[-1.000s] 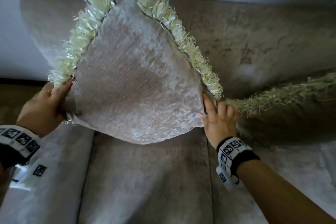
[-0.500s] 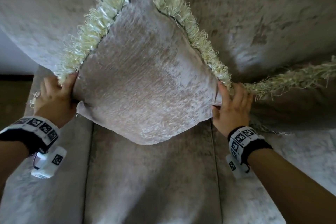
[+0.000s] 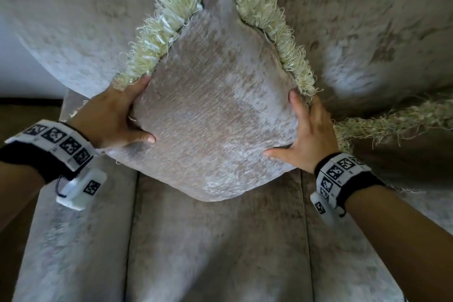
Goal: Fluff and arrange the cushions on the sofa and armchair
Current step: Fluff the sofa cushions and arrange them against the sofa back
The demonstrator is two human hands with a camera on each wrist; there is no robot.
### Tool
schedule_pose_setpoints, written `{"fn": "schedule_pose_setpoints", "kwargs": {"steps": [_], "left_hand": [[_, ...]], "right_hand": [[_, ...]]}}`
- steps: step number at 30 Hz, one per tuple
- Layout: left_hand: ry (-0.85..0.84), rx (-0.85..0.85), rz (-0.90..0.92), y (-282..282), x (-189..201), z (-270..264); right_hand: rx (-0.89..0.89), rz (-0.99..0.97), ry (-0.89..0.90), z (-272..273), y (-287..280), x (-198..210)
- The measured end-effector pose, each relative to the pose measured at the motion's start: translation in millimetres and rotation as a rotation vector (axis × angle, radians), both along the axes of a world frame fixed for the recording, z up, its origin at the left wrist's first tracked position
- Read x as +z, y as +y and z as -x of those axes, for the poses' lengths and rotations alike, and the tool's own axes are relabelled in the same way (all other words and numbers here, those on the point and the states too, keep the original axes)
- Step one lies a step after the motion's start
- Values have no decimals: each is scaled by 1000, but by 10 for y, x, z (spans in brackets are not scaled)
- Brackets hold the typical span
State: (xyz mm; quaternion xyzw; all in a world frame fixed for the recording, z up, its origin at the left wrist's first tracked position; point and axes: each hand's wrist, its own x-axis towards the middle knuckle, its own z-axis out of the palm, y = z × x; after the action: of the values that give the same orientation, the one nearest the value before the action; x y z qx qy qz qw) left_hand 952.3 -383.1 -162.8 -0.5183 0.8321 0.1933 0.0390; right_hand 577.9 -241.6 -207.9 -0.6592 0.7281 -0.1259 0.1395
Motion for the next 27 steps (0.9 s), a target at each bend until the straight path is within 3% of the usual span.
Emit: {"fn": "schedule_pose_setpoints", "kwargs": {"steps": [6,10,15,19,27], "left_hand": [[0,-78,98,70,55,47],[105,-43,155,222,110,20],[230,-94,382,409,280,-14],[207,-97,452,483,375,-25],[167,-44,448,667,-292,90]], "right_hand": [[13,145,-32,-63,28,-28],[83,256,-34,-55,119,15],[115,428,30,-62,228,232],[132,436,49,-8,283,334],[64,294,175,-39,373,-25]]}}
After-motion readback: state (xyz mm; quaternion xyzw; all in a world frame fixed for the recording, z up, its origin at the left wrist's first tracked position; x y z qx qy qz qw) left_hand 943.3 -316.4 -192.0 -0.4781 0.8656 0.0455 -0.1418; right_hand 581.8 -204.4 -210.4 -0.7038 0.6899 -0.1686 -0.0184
